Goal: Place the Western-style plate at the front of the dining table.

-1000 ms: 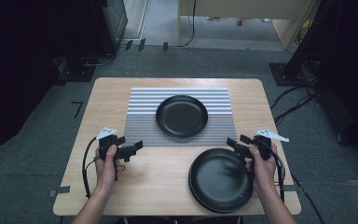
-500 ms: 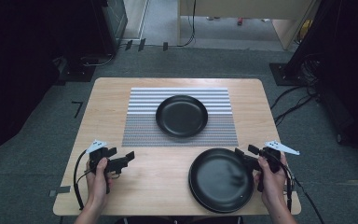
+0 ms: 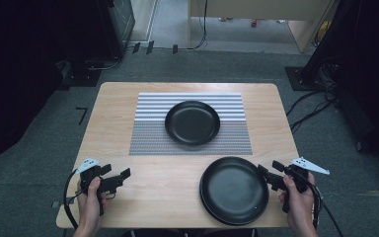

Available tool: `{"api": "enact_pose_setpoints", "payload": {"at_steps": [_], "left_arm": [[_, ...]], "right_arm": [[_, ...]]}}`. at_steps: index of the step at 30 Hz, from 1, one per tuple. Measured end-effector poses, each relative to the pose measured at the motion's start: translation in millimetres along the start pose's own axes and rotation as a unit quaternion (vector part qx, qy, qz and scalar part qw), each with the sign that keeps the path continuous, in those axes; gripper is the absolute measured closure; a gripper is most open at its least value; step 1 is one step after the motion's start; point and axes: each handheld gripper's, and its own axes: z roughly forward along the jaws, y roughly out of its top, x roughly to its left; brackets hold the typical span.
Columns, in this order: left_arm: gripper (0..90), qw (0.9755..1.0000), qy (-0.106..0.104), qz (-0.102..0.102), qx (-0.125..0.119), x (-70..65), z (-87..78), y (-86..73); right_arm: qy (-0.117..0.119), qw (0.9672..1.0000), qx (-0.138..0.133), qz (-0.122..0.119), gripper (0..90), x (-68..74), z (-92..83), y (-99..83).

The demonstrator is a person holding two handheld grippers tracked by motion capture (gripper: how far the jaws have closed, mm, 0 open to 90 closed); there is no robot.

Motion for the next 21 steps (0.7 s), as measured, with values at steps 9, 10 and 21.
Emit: {"api": "enact_pose_setpoints", "payload": {"at_steps": [9,10,21], "left_arm": [[10.1,0.9998,0.018,-0.004,0.004,9.2,-12.2,-13.0],[10.1,0.9998,0.019,-0.005,0.004,10.6,-13.4,-14.8],[10.1,0.9977,0.067,-0.009,0.012,30.0,-27.8,-33.7]], "right_arm": [[-0.019,0.9998,0.001,0.004,23.3,-12.9,-18.0,-12.2],[-0.022,0.9997,0.002,0.006,23.3,-14.5,-20.0,-13.4],[-0.074,0.9972,0.011,-0.003,23.1,-36.4,-36.4,-30.5]]}}
